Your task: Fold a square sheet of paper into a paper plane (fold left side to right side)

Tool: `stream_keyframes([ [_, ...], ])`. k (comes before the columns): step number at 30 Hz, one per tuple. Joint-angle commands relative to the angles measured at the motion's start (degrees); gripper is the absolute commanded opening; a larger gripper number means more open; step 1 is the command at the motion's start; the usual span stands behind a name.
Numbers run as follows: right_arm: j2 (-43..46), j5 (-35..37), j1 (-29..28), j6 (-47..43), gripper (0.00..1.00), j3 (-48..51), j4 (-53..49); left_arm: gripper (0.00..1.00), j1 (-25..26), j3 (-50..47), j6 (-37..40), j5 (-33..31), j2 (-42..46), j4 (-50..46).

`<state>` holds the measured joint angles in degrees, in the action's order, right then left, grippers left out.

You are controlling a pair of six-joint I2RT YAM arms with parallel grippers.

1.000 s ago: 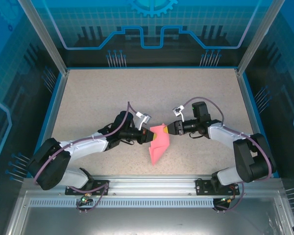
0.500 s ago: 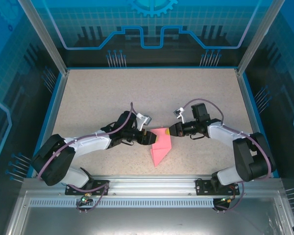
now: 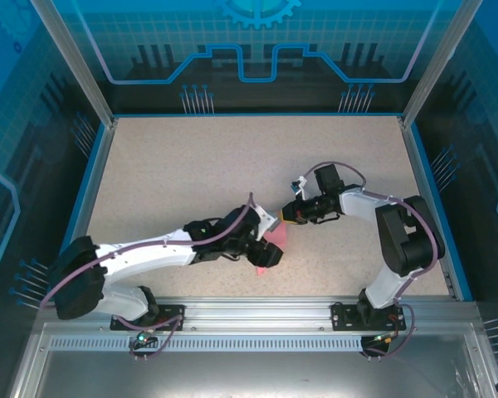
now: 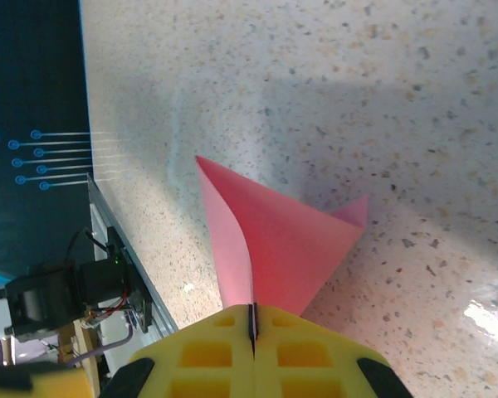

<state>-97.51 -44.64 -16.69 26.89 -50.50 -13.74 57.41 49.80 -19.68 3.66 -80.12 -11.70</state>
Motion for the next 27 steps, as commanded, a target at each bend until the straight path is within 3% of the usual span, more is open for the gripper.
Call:
stream_keyframes([
  [1,-1.2,0.9,0.3,2.1,0.00,-2.2,-3.4,0.68,2.8,4.0,-3.2,-10.1,-5.3,-8.0],
  [9,-2.1,2.0,0.2,3.7,0.00,-3.4,-4.3,0.70,8.6,14.7,-8.4,-22.3,-17.8,-18.1],
  [17,-3.2,2.3,-0.5,4.0,0.00,-3.8,-4.8,0.68,10.4,22.1,-13.3,-31.5,-26.2,-27.5],
  [27,-4.1,2.4,-1.5,4.4,0.00,-4.7,-4.9,0.52,10.6,23.7,-14.9,-32.6,-29.2,-29.3],
])
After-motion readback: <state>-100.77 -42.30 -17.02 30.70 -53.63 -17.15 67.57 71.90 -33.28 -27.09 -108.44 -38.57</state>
